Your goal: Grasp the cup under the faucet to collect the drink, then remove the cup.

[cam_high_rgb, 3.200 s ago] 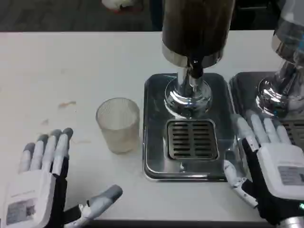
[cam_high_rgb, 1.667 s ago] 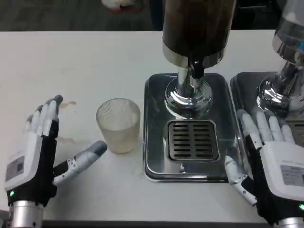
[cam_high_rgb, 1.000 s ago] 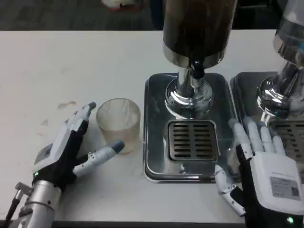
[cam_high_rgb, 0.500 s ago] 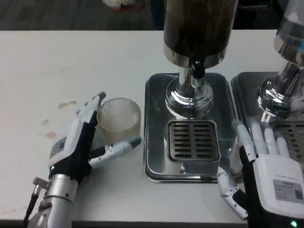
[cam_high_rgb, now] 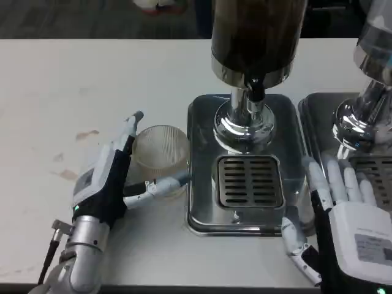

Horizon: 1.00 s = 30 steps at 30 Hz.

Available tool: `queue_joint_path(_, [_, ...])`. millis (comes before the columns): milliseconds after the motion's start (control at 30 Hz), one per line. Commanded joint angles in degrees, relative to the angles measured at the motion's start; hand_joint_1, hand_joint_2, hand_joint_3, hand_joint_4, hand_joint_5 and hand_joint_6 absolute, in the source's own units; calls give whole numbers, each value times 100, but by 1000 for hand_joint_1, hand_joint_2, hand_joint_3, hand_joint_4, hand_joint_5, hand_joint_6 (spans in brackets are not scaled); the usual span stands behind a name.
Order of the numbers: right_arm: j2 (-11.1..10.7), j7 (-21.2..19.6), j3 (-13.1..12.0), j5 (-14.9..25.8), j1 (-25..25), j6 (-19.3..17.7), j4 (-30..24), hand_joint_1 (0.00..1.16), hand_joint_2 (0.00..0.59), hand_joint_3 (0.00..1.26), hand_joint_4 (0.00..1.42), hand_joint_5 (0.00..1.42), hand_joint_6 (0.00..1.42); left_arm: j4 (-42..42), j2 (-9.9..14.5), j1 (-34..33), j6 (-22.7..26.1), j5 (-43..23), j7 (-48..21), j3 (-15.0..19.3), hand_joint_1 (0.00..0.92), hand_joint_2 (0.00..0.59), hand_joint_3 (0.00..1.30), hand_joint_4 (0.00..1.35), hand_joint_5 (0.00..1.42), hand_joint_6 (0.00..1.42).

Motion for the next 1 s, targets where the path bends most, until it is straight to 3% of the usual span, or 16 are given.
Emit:
queue_joint_path(33, [7,29,-2,0,31,9,-74,109,518,74,0,0,13,62,-17,-73,-21,-9,-162,-62,469,23,70,117,301,293])
queue_joint_path(267, [28,32,-22,37,32,8,-93,102,510,74,0,0,28,104,-38,-95,9,-85,-343,-40,553,28,170,254,443,435])
queue_joint_path(367, [51,23,-33,41,43,25,-102,86,506,81,0,0,52,116,-78,-129,19,-131,-359,-40,584,29,284,341,513,514])
queue_joint_path(467, [58,15,-45,42,50,26,-109,79,506,83,0,0,67,108,-102,-131,5,-134,-270,-69,603,37,415,514,708,753])
queue_joint_path(567, [56,15,-56,47,60,15,-120,76,506,83,0,0,71,82,-86,-120,-10,-83,-50,-93,649,39,638,772,961,987])
queue_joint_path(633, [57,27,-62,62,53,7,-114,73,506,83,0,0,83,64,-72,-118,-10,-38,129,-123,651,33,724,873,1064,1086])
queue_joint_path(833, [71,33,-46,66,-3,-9,-67,69,506,83,0,0,97,-3,-56,-43,45,179,964,-211,658,1,860,1015,1196,1202])
queue_joint_path(1000, [57,25,-62,74,-24,-22,-49,75,503,83,0,0,103,-18,-31,-37,46,265,1275,-199,659,0,891,1061,1230,1244])
